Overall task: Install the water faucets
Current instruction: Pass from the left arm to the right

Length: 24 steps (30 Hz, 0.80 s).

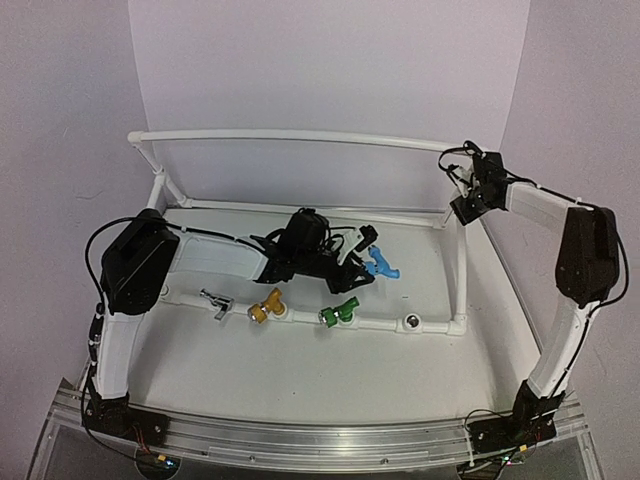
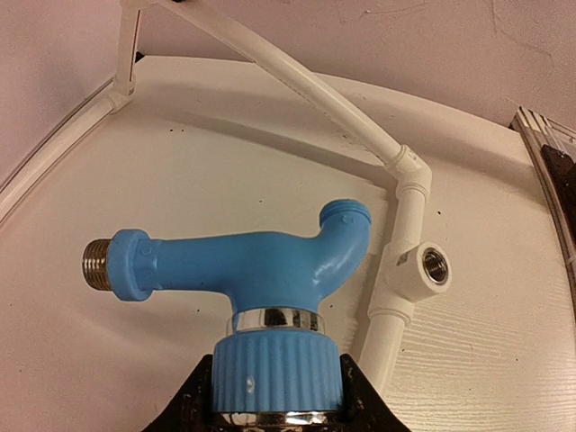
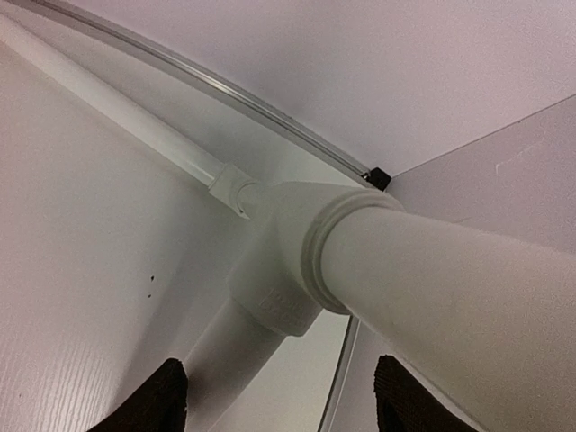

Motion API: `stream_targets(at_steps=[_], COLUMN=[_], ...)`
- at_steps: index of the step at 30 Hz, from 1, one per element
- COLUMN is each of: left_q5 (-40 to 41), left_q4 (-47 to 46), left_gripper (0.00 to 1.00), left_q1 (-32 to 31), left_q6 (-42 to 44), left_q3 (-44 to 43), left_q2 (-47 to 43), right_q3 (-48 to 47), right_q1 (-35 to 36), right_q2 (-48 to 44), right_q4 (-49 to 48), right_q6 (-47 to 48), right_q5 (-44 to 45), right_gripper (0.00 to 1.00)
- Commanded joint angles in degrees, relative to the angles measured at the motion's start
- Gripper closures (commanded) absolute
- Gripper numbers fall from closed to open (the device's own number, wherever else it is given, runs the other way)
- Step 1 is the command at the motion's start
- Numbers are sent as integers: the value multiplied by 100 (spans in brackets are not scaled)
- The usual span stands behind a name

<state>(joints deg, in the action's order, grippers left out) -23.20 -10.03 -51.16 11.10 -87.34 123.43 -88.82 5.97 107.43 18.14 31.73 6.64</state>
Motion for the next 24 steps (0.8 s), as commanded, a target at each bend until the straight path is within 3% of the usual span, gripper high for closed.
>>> stream_targets(at_steps=[1, 6, 8, 13, 19, 24], left_q5=[134, 119, 75, -245, -754, -1583], left_q4=[-323, 73, 230, 738, 1881, 2074], left_gripper=[100, 100, 100, 100, 100, 99], left_q1=[127, 234, 238, 270, 264, 272], left_q6=[-381, -830, -981, -1417, -2004, -2994], left_q3=[54, -198, -293, -545, -1227, -1510], left_q2=[-499, -521, -550, -628, -642, -673], right_q3=[-897, -868, -471, 535, 1083, 911], right_q1=[-111, -110, -107, -96, 59, 1065], right_q2=[598, 377, -93, -1842, -3561, -4004], right_q4=[-117, 65, 185, 1277, 2194, 2745], right_q6=[98, 418, 578, 1318, 2476, 2701], right_q5=[246, 148, -46, -1510, -2289, -2011], right_gripper=[31, 23, 18, 3, 2, 2])
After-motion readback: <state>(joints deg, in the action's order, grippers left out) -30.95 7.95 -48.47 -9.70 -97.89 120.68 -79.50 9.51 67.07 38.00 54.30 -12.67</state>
